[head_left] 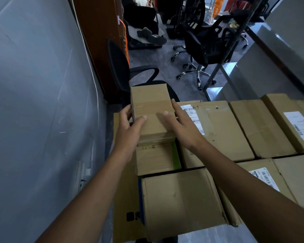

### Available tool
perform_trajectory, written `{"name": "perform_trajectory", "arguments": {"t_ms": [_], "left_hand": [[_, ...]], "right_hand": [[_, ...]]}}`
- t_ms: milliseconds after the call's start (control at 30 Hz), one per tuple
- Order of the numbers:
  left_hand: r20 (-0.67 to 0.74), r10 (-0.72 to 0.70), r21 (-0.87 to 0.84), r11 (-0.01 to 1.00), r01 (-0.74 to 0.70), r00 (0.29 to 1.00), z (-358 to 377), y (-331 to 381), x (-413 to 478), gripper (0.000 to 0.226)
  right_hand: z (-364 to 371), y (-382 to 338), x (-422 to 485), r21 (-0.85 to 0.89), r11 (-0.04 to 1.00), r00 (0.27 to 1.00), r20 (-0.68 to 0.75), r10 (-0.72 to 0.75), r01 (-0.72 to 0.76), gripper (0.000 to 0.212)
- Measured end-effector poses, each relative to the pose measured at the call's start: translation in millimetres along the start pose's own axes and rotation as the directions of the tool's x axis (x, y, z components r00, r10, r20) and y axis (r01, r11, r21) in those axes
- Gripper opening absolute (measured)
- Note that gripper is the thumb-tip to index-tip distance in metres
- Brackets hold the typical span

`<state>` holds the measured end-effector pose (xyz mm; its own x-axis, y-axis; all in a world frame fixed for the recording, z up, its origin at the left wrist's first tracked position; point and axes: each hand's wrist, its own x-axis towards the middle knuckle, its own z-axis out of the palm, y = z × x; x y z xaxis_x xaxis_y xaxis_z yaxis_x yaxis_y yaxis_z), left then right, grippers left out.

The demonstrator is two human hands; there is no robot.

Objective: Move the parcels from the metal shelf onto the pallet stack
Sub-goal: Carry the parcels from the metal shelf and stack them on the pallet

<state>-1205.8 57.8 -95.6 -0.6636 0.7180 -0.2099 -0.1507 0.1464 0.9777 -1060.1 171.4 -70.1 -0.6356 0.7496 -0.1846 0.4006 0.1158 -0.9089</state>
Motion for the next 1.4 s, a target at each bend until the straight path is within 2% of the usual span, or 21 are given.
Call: {"name": "perform_trajectory", "arguments": {"t_ms": [100, 200, 267, 400, 500, 600, 733, 933, 1167, 1300, 1400], "left_hand": [[-0.088, 0.053, 0.036, 0.998, -0.050, 0.995, -3.4, 9.5, -6.8, 0.063], [-0.181, 0.224, 0.122, 0.971, -0.205, 0.957, -0.4, 23.9, -21.1, 0.059], [-0.169, 0.338, 0.143, 0.938, -0.316, 0.926, 12.3, 35.6, -36.3, 0.060], [-0.026, 0.532, 0.146, 0.839, -0.523, 0.846, 66.0, 46.2, -73.5, 0.050], [0.150, 0.539, 0.091, 0.827, -0.554, 0.829, 119.0, 38.5, -111.8, 0.047], [0.312, 0.506, 0.062, 0.834, -0.548, 0.804, 176.5, 20.4, -160.4, 0.045], [0.558, 0.379, 0.049, 0.873, -0.485, 0.739, 261.9, -6.6, -252.2, 0.049], [0.830, 0.221, 0.020, 0.906, -0.422, 0.512, 381.9, -54.7, -409.4, 0.048], [0.966, 0.082, 0.012, 0.933, -0.361, 0.244, 473.9, -97.1, -565.6, 0.065], [0.993, 0.025, 0.016, 0.938, -0.346, 0.112, 521.0, -114.0, -630.0, 0.058], [1.000, -0.011, 0.012, 0.933, -0.361, 0.005, 553.6, -130.4, -673.3, 0.053]], "right_hand": [[-11.6, 0.4, -15.8, 0.039, 0.999, 0.998, -0.052, 0.029, -0.027, 0.072], [-26.7, -1.8, -41.9, 0.043, 0.999, 0.994, -0.107, 0.039, -0.034, 0.067], [-41.2, -1.2, -64.6, 0.056, 0.998, 0.987, -0.160, 0.019, -0.010, 0.063], [-80.5, 13.8, -122.0, 0.031, 1.000, 0.963, -0.270, 0.008, 0.000, 0.059], [-116.5, 38.9, -177.9, 0.025, 0.999, 0.933, -0.357, 0.052, -0.046, 0.064], [-156.6, 72.5, -249.6, 0.042, 0.995, 0.873, -0.478, 0.099, -0.090, 0.070], [-209.5, 119.1, -366.9, 0.123, 0.980, 0.756, -0.624, 0.197, -0.154, 0.066], [-265.5, 185.6, -546.2, 0.248, 0.944, 0.529, -0.783, 0.329, -0.219, 0.063], [-301.8, 236.7, -714.3, 0.397, 0.899, 0.225, -0.873, 0.433, -0.185, 0.060], [-312.3, 262.0, -783.4, 0.463, 0.873, 0.051, -0.878, 0.475, -0.155, 0.056], [-317.4, 281.8, -824.2, 0.512, 0.849, -0.046, -0.858, 0.511, -0.129, 0.059]]}}
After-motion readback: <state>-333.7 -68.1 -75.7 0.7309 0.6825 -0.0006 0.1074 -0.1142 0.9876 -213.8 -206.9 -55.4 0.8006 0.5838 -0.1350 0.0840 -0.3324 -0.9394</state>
